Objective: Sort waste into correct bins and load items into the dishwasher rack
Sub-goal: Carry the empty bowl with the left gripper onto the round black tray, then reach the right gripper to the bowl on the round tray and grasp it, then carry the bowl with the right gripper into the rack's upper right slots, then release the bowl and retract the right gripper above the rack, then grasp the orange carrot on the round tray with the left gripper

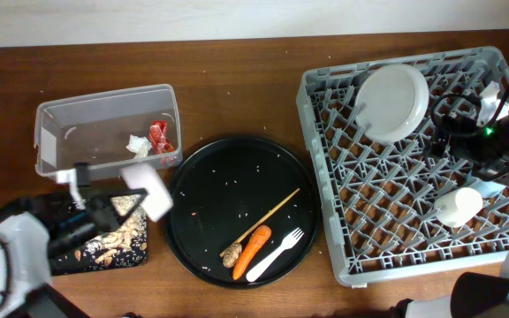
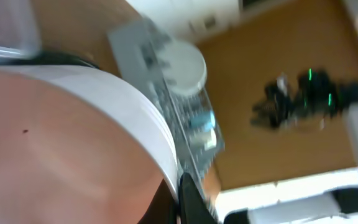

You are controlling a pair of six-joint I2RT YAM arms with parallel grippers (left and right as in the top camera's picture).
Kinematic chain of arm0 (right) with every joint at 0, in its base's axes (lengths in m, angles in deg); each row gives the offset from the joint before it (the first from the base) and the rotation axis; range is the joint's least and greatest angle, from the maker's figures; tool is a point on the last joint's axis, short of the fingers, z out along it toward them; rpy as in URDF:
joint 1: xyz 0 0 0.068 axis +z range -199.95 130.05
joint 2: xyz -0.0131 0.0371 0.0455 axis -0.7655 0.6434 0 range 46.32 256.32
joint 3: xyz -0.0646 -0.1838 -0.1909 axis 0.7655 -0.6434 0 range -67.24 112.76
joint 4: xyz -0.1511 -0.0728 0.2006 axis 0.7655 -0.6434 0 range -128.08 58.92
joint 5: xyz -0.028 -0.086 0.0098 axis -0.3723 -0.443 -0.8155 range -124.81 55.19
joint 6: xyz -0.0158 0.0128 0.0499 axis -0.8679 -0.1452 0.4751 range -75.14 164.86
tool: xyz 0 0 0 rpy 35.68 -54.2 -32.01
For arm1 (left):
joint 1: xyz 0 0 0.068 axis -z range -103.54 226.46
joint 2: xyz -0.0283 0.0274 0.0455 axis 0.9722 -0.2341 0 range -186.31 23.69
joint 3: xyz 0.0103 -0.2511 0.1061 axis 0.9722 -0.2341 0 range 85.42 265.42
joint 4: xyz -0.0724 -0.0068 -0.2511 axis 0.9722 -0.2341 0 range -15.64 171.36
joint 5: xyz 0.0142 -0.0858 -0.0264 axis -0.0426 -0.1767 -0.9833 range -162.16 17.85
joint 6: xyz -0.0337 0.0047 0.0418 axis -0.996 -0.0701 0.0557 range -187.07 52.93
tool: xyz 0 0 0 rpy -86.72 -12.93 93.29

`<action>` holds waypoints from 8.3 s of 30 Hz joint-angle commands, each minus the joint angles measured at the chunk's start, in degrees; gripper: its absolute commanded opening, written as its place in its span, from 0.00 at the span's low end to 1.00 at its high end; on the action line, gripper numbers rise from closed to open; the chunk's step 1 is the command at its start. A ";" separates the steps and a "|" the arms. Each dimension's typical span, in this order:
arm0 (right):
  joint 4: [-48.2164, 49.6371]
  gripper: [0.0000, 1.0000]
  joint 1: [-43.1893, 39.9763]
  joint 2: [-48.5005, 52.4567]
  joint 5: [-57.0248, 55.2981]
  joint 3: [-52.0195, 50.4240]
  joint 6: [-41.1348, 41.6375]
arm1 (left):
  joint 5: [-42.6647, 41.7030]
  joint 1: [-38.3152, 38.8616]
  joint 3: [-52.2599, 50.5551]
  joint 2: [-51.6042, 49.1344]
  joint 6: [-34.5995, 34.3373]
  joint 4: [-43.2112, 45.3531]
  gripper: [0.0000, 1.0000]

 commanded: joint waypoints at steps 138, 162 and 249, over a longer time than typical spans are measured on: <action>17.53 0.04 11.26 7.37 -78.60 0.24 35.65 | 74.27 21.73 16.87 6.38 -58.21 11.23 0.99; 24.20 0.04 10.12 31.65 -72.63 0.17 33.73 | 71.49 21.73 16.87 6.38 -58.18 12.39 0.99; 0.02 0.98 19.91 0.00 -16.70 -1.70 10.93 | 70.58 77.37 9.16 -5.64 -55.17 28.11 0.91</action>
